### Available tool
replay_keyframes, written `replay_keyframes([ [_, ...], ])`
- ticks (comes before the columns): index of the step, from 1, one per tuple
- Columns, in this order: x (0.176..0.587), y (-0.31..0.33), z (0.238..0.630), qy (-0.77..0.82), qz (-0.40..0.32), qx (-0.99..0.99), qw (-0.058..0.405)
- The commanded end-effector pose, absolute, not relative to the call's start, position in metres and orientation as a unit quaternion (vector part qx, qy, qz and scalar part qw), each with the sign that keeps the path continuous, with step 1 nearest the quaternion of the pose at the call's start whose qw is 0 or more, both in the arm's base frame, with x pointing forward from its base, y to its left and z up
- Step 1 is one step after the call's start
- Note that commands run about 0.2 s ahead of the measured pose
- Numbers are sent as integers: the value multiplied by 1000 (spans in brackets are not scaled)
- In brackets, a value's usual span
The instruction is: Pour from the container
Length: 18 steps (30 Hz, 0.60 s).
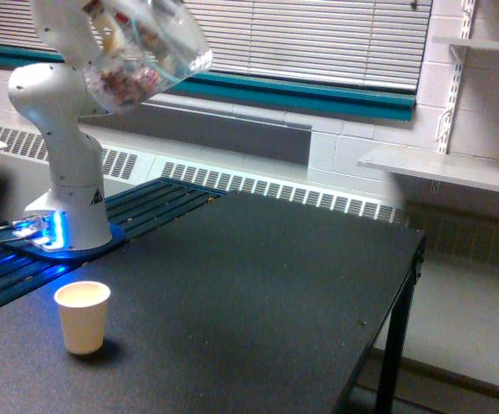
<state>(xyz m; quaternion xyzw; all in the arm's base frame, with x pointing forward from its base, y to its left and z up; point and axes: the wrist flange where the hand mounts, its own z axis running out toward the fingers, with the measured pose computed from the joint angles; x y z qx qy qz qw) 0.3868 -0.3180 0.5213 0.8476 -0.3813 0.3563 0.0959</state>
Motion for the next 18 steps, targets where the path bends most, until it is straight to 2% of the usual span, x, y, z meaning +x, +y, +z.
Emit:
replay_keyframes([
  [1,374,-318,509,-337,353,865,117],
  [18,319,-312,441,-298,299,896,137],
])
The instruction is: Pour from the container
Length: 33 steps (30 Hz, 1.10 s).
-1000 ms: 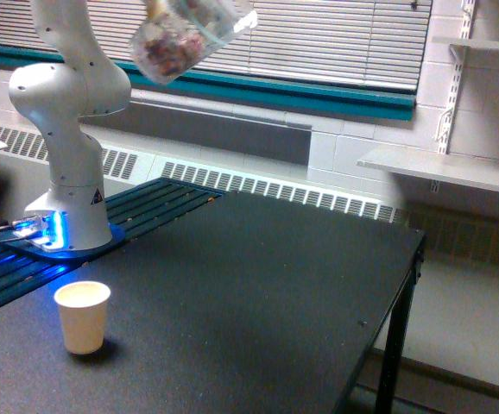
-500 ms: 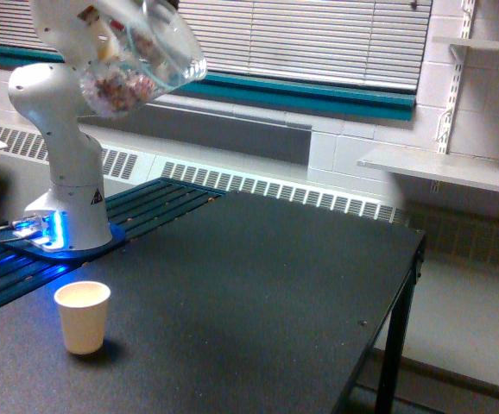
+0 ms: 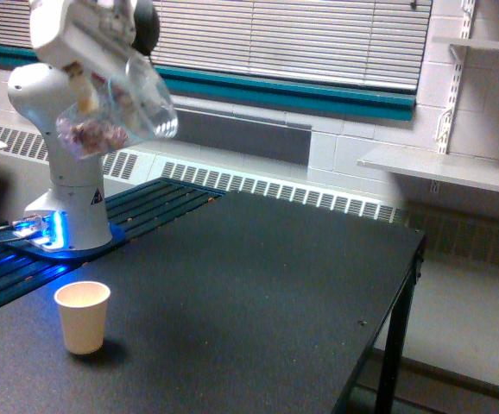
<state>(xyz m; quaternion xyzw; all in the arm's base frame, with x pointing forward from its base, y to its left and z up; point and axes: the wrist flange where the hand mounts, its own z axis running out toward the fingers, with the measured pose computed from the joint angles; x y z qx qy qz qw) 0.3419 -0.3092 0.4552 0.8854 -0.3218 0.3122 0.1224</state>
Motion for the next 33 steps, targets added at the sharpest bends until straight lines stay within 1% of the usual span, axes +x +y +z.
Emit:
replay_keyframes([
  [1,317,-312,438,-297,296,897,138],
  [20,260,-311,387,-286,239,914,159],
  [26,252,-306,373,-276,223,921,163],
  [33,253,-300,360,-259,212,928,166],
])
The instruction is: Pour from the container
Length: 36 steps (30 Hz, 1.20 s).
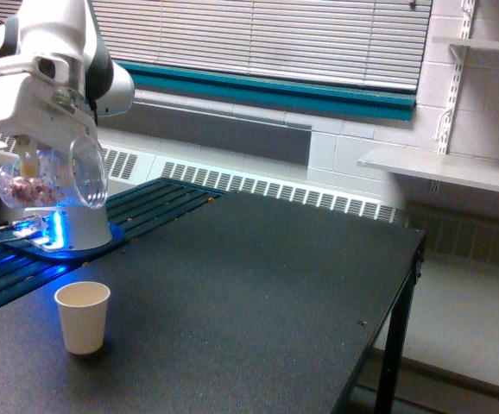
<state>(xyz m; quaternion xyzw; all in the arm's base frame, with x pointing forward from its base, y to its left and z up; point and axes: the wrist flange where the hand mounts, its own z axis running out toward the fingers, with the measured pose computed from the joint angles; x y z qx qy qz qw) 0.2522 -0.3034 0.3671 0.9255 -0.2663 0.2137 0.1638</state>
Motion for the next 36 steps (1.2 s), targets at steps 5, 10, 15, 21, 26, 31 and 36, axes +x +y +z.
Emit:
replay_keyframes([
  [5,256,-297,355,-243,212,931,171],
  [10,256,-297,349,-227,210,934,178],
  [15,250,-300,343,-215,204,937,185],
  [21,242,-303,336,-206,195,939,195],
  [26,236,-304,331,-201,190,940,202],
  [31,231,-306,327,-196,184,940,209],
  [36,226,-307,323,-191,179,940,217],
])
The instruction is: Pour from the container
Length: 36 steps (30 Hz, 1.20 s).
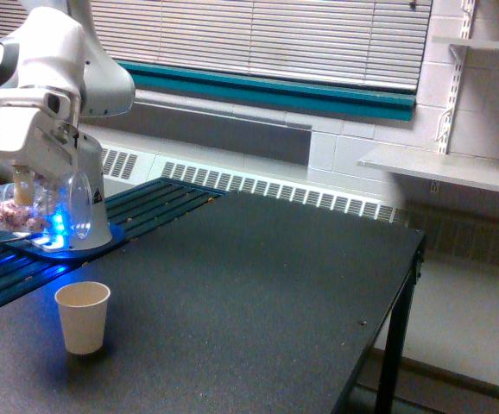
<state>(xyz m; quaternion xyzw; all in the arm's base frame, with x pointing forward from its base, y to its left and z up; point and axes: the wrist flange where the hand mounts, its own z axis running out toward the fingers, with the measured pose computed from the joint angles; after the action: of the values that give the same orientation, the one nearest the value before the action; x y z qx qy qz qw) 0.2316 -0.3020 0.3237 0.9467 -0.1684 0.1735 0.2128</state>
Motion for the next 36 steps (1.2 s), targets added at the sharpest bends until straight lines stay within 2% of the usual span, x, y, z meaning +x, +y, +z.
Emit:
replay_keyframes([
  [1,225,-308,323,-189,178,941,219],
  [36,227,-305,314,-105,140,944,280],
])
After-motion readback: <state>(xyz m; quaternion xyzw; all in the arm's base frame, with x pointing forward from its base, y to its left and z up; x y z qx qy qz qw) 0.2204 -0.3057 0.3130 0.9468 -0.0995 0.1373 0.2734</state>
